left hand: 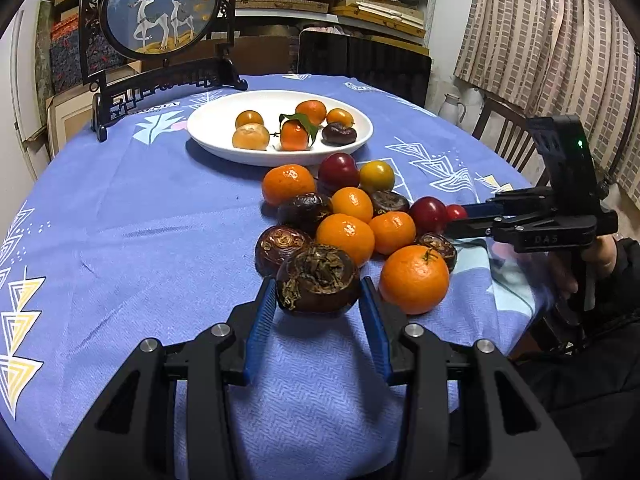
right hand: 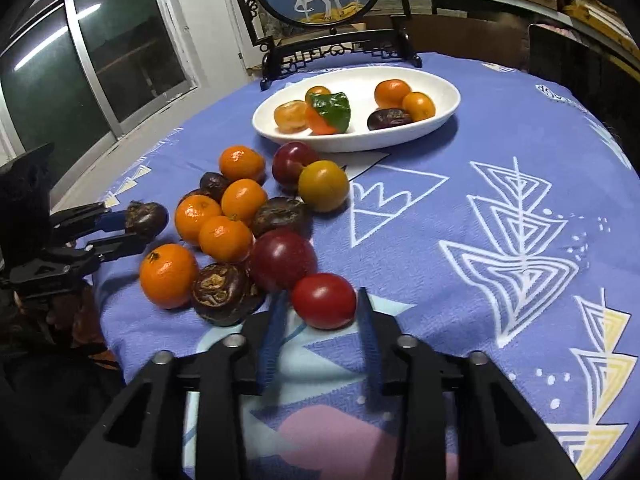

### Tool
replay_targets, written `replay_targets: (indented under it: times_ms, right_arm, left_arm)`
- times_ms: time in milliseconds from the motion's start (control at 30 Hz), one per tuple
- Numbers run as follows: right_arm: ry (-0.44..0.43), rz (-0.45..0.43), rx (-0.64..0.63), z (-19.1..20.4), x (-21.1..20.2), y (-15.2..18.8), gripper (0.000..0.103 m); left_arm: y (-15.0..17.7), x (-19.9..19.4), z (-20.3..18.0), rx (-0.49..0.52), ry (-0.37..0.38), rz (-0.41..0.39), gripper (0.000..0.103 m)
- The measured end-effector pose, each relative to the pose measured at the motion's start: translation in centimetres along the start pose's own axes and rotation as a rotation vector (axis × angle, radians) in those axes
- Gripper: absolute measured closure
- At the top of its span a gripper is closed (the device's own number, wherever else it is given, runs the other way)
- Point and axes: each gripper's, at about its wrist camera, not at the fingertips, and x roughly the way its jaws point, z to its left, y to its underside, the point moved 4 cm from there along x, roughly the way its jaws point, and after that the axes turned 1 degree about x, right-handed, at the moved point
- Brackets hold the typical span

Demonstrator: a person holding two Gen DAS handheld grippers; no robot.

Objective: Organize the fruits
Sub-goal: 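Place both fruits on the white plate and open both tools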

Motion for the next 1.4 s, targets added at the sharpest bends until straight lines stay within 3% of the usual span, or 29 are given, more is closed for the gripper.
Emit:
replay_targets:
  times_ms: [267,533,700,900,1033,1100,1167,1400]
  right_arm:
    - [-0.061,-0.090,0.037,0.2,-3.3,-1.6,0.072]
    - [-0.127,-0.179,0.170,-2.4,-5.1,-8.7,0.071]
    - [-0.131,-0.174,0.200,-3.5,-1.9,-15.4,0.071]
    - [-0.104,-0.114,0.215,-4.8,5.8,-20.9,0.071]
    - [-0.082,-0.089,0.220,-5.3,9.3,-22.1,0.069]
    - [-0.061,-0.103,0.223,-5.4,9.6,-22.3,0.055]
    - [-0.060,-0.126,0.214,-5.1,9.0,-22.2,0.053]
    - [-0.064,-0.141,0.180,-3.2,4.2,-17.4,0.052]
  left_arm:
    - [-1.6,-0.7,0.4,-0.008,0.011,-0.029,0.061]
    - [-7.5,0.9,2.8,-0.037,0.059,-0.067,0.061]
    - [-12.8,4.4,5.7,-0.063,0.036,-0.080,0.061]
    - [-16.3,10.2,9.1,-0.104,-0.017,-0.018,0.061]
    - [-16.8,12.6,10.8,-0.141,-0.036,0.018,0.061]
    - [-16.7,12.7,11.2,-0.151,-0.042,0.019,0.055]
    - [-16.6,12.0,11.0,-0.145,-0.054,-0.005,0.043]
    - [-14.2,7.4,7.3,-0.064,-0.012,-0.039,0.042]
